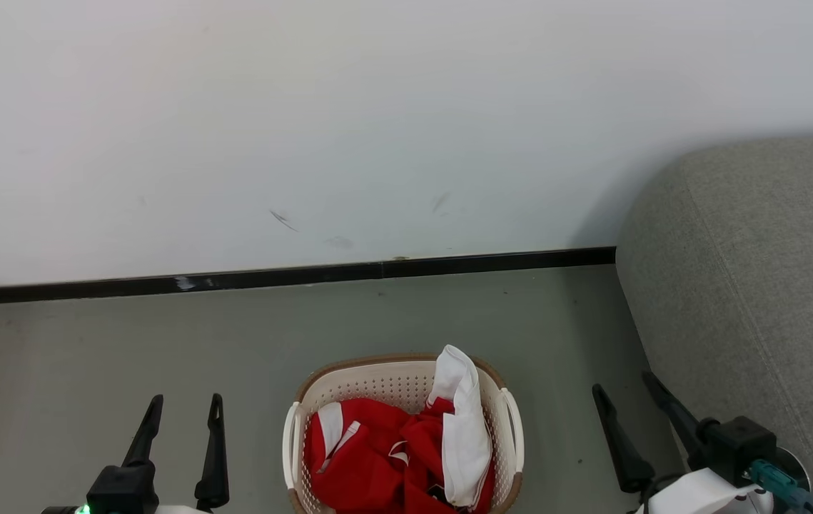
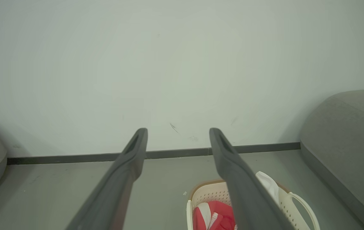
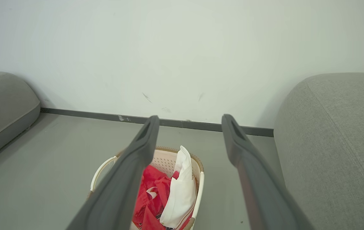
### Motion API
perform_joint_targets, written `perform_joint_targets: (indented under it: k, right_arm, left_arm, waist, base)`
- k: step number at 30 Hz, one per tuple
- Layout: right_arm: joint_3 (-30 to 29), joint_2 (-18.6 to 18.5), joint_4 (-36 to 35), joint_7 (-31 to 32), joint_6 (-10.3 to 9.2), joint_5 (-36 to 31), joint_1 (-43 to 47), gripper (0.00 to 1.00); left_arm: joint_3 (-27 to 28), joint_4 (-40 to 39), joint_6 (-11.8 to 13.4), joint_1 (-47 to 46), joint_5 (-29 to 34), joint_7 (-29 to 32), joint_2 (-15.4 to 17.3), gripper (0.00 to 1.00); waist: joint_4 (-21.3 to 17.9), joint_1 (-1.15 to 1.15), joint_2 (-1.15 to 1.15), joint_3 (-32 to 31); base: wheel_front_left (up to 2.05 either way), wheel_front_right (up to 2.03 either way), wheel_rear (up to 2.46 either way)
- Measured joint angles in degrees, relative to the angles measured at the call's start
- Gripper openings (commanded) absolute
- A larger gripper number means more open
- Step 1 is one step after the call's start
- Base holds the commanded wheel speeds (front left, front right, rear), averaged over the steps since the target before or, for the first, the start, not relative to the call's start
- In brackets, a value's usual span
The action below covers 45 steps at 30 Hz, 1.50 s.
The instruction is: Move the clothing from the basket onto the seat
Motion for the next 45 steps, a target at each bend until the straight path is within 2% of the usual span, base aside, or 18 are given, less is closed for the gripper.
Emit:
perform_joint_targets:
  k: [31, 45]
  right_arm:
    - [0.25, 0.01, -1.56, -0.01, 0.00, 0.59, -0.09, 1.00]
    - [0.55, 0.02, -3.00, -0.04, 0.00, 0.59, -1.11, 1.00]
  left_arm:
    - [0.53, 0.07, -0.12, -0.70, 0.03, 0.00, 0.05, 1.00]
    - [-1.58, 2.08, -1.63, -6.29, 1.91, 0.00, 1.26, 1.00]
  waist:
    - [-0.07, -0.01, 0.00, 3.38]
    - [-1.16, -0.01, 0.00, 7.04]
  base:
    - [0.00, 0.00, 0.00]
    - [0.00, 0.00, 0.00]
